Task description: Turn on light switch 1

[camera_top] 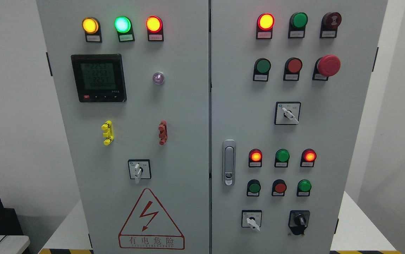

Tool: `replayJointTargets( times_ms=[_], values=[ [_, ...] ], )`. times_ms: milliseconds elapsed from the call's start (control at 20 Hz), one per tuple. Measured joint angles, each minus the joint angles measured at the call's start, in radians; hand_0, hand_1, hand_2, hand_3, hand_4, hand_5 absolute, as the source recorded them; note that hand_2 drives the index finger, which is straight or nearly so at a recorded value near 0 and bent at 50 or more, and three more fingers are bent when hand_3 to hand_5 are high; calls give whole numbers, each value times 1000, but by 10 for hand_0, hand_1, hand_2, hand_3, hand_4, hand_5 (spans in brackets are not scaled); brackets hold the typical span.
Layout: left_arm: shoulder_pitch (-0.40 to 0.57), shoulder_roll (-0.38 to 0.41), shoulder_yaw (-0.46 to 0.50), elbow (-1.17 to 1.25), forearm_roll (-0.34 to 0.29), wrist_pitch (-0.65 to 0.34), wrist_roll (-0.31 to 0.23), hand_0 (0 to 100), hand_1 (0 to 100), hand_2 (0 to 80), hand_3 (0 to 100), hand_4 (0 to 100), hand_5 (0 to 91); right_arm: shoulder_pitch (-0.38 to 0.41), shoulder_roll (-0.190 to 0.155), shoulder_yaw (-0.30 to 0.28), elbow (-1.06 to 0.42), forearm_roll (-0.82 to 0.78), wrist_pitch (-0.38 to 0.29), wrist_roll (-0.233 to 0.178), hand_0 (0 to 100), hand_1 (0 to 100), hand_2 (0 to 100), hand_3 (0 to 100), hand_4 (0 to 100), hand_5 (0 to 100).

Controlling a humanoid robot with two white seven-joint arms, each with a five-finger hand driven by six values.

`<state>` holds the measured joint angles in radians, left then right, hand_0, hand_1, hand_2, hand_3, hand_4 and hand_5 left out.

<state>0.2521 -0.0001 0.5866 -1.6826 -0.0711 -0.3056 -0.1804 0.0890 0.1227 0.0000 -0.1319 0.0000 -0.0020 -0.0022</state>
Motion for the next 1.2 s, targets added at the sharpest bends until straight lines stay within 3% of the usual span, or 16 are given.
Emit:
replayJointTargets(
  times_ms=[200, 601, 1203],
  values=[
    [-28, 0, -62, -58, -2, -1, 16, 237, 260, 391, 641, 708, 661, 0, 0, 0, 0, 0, 0, 0, 120, 389, 0, 0, 0, 0],
    [-68, 0, -211, -137, -46, 22, 126, 179, 285, 401, 635, 711, 672, 0, 0, 0, 0, 0, 0, 0, 120, 389, 0, 0, 0, 0],
    [-211, -8, -392, -200, -164, 221, 261, 161, 303, 451, 679, 743, 703, 0, 0, 0, 0, 0, 0, 0, 120, 389, 0, 0, 0, 0]
  ],
)
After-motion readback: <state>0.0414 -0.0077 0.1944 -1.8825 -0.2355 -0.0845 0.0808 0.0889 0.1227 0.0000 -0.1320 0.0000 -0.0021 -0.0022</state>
